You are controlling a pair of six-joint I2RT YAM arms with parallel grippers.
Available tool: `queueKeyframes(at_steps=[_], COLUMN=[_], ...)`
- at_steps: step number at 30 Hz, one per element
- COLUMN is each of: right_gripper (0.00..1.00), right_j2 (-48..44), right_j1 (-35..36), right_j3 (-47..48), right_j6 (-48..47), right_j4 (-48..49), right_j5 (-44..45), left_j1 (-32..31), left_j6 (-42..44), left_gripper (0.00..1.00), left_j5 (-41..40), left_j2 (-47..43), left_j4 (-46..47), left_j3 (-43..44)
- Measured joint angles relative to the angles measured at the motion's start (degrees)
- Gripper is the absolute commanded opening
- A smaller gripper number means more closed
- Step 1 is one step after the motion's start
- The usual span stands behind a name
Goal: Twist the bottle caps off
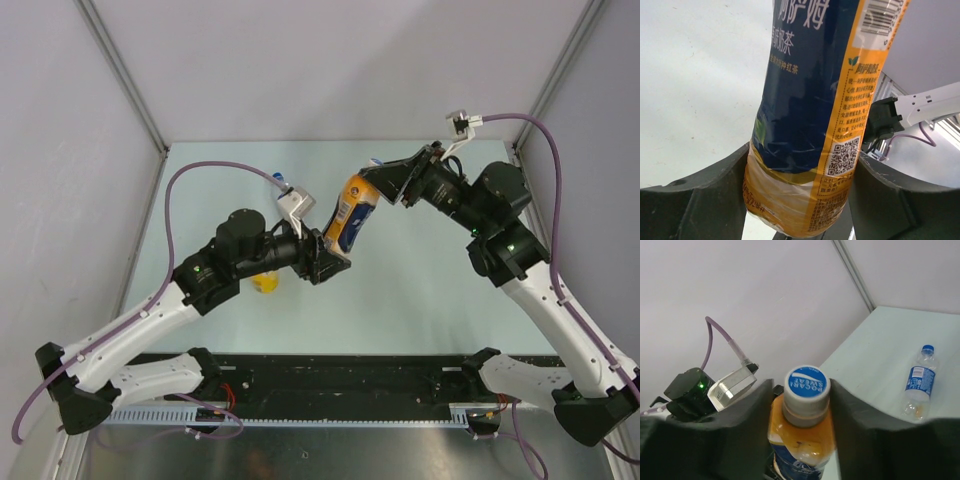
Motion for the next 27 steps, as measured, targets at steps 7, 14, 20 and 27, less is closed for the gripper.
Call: queueKeyframes(at_steps=[7, 14, 20, 27], right_gripper=[0.99, 0.99, 0.99, 0.99], right_j2=[0.96, 1.68, 3.26, 5.46], right_j1=[-0.72, -3.54, -5.60, -6.14], right_j3=[0.00, 0.00, 0.00, 0.00], right_j6=[-0.11, 0.07, 0.61, 2.10], right_j4=[-0.96, -4.96, -9.42, -11.15], right_j5=[1.03, 1.88, 1.95, 0.74], left_j1=[0.00, 0.00, -0.20, -3.21], left_j6=[2.54, 5.27, 7.13, 8.15], left_gripper=[0.22, 0.19, 0.12, 0.07], left_j5=[-1.66, -7.52, -15.56, -31.06], left_j2=[-1.11, -2.49, -4.00, -4.20], left_j4=[-1.20, -6.95, -12.63, -20.81], left_j3=[-2.05, -4.55, -5.53, -3.72])
